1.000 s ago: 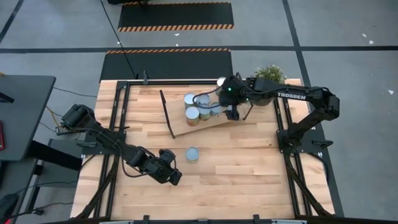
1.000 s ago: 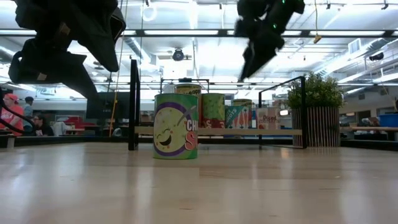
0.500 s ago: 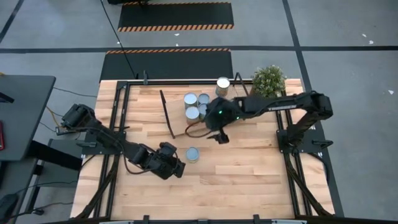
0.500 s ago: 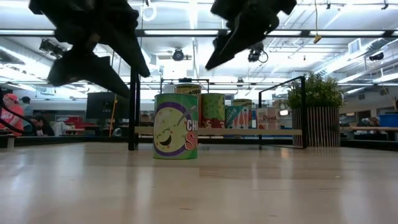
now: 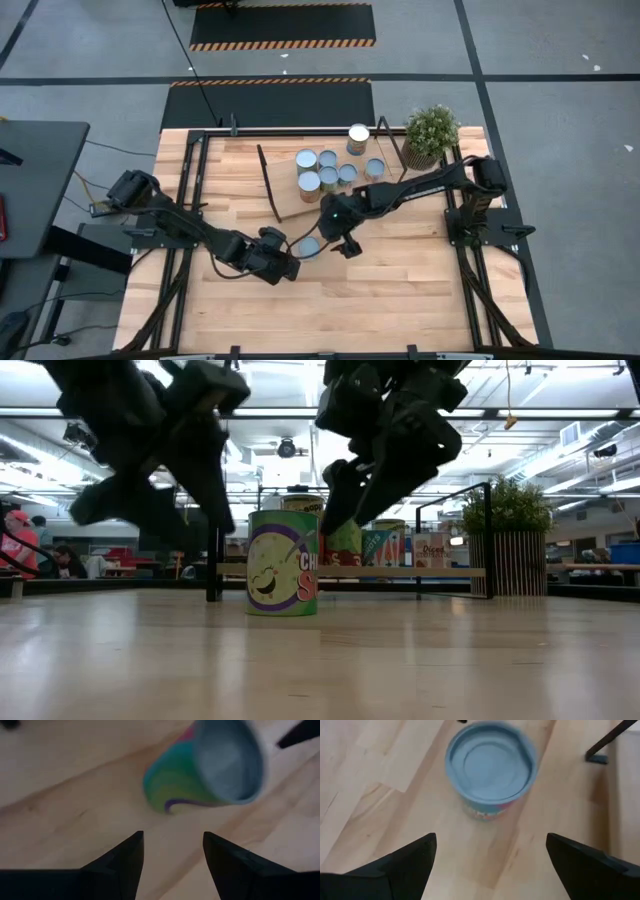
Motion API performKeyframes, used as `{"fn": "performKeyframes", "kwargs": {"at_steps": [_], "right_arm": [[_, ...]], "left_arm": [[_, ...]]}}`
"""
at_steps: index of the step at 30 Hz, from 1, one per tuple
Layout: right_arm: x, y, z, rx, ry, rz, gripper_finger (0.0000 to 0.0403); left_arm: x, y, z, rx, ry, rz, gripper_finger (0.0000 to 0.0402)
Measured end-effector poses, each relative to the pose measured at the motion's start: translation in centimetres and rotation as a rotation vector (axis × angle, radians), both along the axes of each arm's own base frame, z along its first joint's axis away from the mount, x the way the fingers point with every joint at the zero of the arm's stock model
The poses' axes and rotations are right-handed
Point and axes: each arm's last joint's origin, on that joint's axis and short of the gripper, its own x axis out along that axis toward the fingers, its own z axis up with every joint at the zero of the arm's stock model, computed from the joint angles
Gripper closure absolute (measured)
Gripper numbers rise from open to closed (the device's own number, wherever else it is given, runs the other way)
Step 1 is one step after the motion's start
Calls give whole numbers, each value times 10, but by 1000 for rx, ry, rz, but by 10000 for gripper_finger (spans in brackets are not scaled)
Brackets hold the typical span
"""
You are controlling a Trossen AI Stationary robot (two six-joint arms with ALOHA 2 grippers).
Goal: Pick and place cans onto a shelf
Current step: Put the green can on the shelf
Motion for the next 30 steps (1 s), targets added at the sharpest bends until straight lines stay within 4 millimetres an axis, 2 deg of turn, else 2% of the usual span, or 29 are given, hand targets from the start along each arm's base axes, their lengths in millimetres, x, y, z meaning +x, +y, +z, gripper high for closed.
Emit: {"fn": "performKeyframes", "kwargs": {"at_steps": [6, 10, 22, 30], "right_arm": [[8, 13, -13, -7, -9, 10, 19], [13, 20, -15, 4, -60, 5, 19], [23, 21, -10, 4, -172, -49, 27], [29, 22, -30, 17, -135, -60, 41]], "left_arm": [[3, -2, -15, -25, 38, 50, 191], [5, -2, -19, -19, 29, 62, 191], [10, -2, -17, 42, -52, 118, 207], [11, -2, -17, 41, -71, 123, 230]]}}
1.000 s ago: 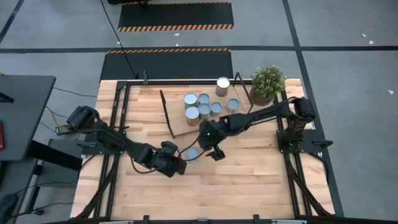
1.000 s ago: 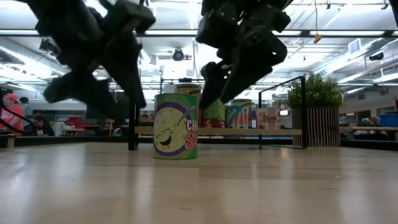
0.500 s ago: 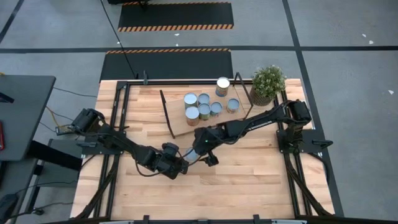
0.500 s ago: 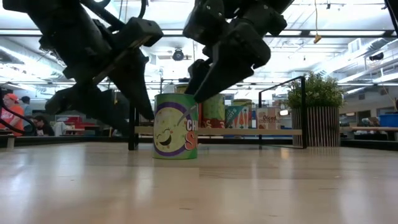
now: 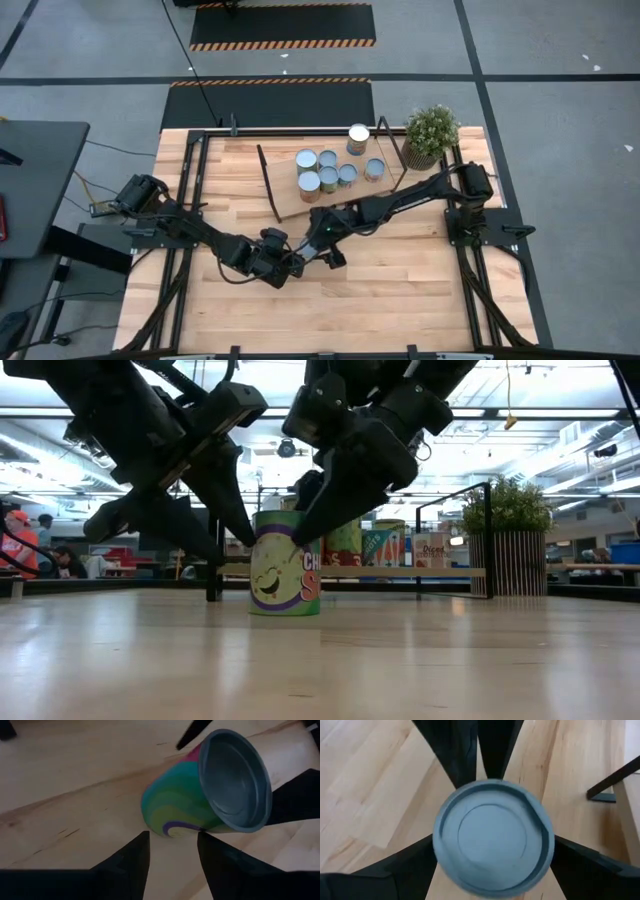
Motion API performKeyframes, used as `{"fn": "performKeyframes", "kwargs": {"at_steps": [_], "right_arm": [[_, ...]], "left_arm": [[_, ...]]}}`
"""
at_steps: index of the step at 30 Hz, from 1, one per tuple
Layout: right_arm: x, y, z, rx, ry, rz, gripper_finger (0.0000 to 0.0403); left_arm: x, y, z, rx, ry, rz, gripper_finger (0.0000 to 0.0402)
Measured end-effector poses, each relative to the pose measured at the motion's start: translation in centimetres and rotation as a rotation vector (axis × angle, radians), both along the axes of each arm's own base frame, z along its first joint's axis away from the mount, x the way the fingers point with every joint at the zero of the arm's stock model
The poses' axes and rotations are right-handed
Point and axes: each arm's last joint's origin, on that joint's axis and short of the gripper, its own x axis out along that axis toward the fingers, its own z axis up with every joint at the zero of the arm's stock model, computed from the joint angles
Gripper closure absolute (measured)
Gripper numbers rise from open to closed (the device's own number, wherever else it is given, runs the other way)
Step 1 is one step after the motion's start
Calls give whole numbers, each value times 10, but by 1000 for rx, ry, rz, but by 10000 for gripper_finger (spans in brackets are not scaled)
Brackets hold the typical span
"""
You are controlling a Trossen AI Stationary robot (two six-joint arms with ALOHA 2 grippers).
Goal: Pick and place cans onto a shelf
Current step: Put the green can on the shelf
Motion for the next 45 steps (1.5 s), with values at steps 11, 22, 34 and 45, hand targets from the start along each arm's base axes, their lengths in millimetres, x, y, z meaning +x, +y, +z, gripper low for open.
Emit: {"fn": "performKeyframes", "kwargs": {"at_steps": [11, 22, 34, 45], "right_arm": [[6, -5, 2, -5, -66, -22, 99], [1, -28, 63, -49, -214, -93, 93], [11, -42, 80, -275, -350, -133, 91], [30, -46, 66, -394, -347, -158, 90]], "left_arm": [[-3, 0, 11, -13, -22, -16, 249], [-43, -1, 47, 42, 61, -102, 260], [-66, 4, 69, 121, 49, -101, 260], [-93, 10, 89, 129, 64, -145, 260]]}}
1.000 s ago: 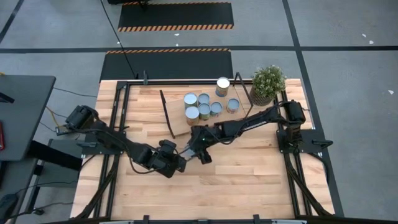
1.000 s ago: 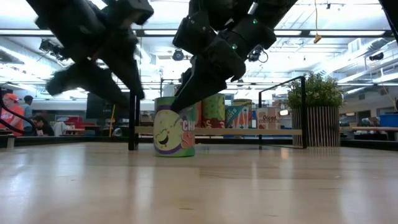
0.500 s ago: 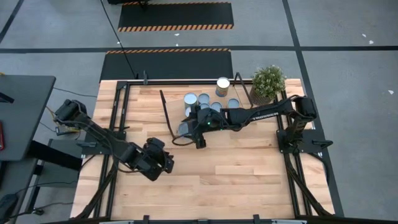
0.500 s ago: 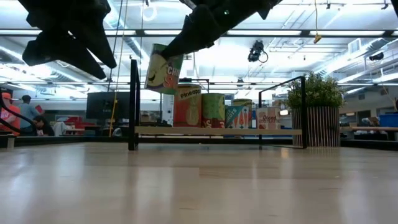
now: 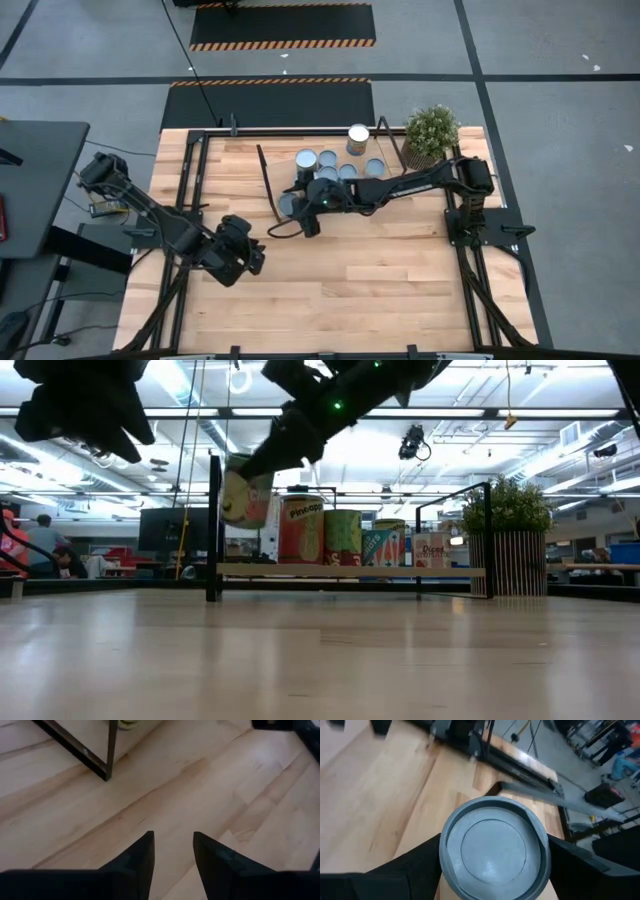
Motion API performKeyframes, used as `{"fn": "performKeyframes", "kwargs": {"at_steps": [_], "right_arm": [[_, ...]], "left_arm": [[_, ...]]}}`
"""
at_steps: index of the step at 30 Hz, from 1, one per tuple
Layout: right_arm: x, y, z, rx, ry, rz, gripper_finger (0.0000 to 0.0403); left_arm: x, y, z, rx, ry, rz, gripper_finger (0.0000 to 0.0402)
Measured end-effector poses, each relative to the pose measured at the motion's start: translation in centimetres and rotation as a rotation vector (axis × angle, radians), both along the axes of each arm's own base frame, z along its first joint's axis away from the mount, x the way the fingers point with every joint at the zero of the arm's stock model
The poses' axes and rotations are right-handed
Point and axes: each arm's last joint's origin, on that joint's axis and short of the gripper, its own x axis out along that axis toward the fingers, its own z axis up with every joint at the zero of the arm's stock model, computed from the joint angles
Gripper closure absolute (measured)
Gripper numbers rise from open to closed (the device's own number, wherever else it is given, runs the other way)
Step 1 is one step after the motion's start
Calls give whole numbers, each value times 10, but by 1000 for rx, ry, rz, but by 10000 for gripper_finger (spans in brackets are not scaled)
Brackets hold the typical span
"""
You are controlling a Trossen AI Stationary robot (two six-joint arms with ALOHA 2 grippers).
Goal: Pick and place cans onto a shelf
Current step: Put the green can on the shelf
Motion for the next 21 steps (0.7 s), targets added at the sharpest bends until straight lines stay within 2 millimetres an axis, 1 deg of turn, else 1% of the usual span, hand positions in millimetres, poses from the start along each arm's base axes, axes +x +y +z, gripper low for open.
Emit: {"fn": "performKeyframes", "kwargs": {"at_steps": [6, 8, 13, 17, 21], "right_arm": [[4, -5, -3, 7, 25, -7, 90], [8, -7, -4, 9, 0, -12, 90], [9, -11, -16, 5, 50, -38, 90], [12, -12, -18, 3, 31, -41, 89], [12, -12, -24, 5, 49, -35, 89]], "left_arm": [[-5, 3, 2, 13, 17, -1, 260], [-5, 4, 2, 17, 22, -1, 260], [-7, 5, 1, 30, 41, 0, 260], [-7, 5, 1, 33, 45, 2, 260], [-7, 5, 1, 30, 43, 4, 260]]}}
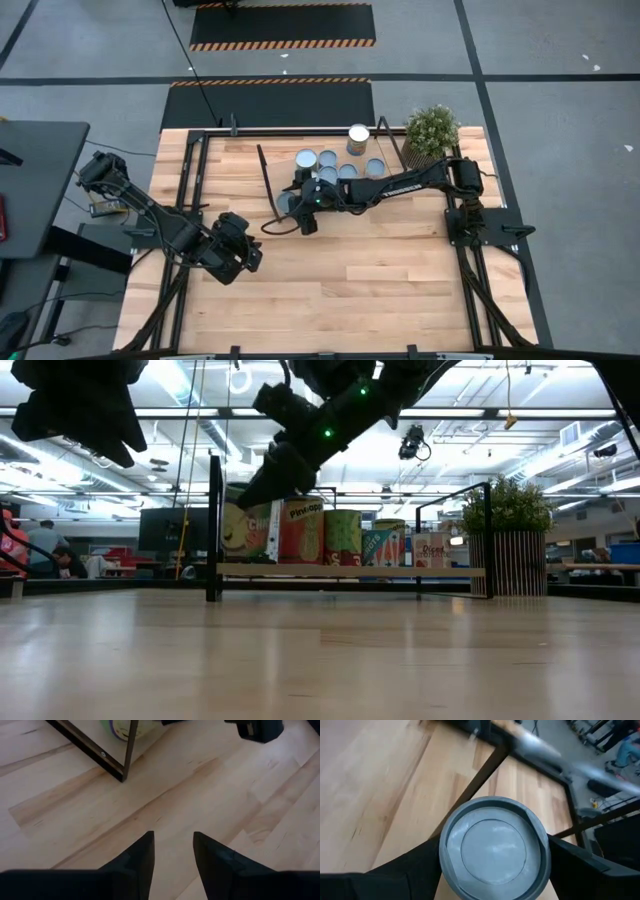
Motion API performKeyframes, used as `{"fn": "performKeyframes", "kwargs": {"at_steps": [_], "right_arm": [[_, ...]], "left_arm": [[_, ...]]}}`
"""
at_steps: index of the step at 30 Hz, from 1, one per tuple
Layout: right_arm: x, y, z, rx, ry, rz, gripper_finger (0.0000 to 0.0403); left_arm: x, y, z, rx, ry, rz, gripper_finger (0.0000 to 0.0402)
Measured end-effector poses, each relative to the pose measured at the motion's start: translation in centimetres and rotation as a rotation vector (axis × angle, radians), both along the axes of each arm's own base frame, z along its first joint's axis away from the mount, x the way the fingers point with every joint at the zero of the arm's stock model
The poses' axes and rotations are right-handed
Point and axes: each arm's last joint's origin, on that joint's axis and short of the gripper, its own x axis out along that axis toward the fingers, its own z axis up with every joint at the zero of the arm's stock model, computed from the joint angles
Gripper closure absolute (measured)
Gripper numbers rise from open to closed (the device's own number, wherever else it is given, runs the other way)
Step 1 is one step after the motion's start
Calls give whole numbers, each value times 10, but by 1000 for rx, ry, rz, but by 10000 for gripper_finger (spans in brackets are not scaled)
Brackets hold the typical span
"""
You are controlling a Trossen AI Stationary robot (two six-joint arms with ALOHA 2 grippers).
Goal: Pick and place cans onto a shelf
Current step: Put the green can on the shelf
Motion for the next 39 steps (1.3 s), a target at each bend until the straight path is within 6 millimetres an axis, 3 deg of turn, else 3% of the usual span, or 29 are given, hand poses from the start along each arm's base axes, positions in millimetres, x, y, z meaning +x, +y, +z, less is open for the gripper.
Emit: {"fn": "performKeyframes", "kwargs": {"at_steps": [21, 39], "right_arm": [[-1, -2, -5, -14, 36, 8, 33], [1, -9, 0, -184, 16, -63, 30]], "left_arm": [[2, -1, 1, -48, -37, 37, 260], [5, -3, 2, -77, -67, 38, 260]]}}
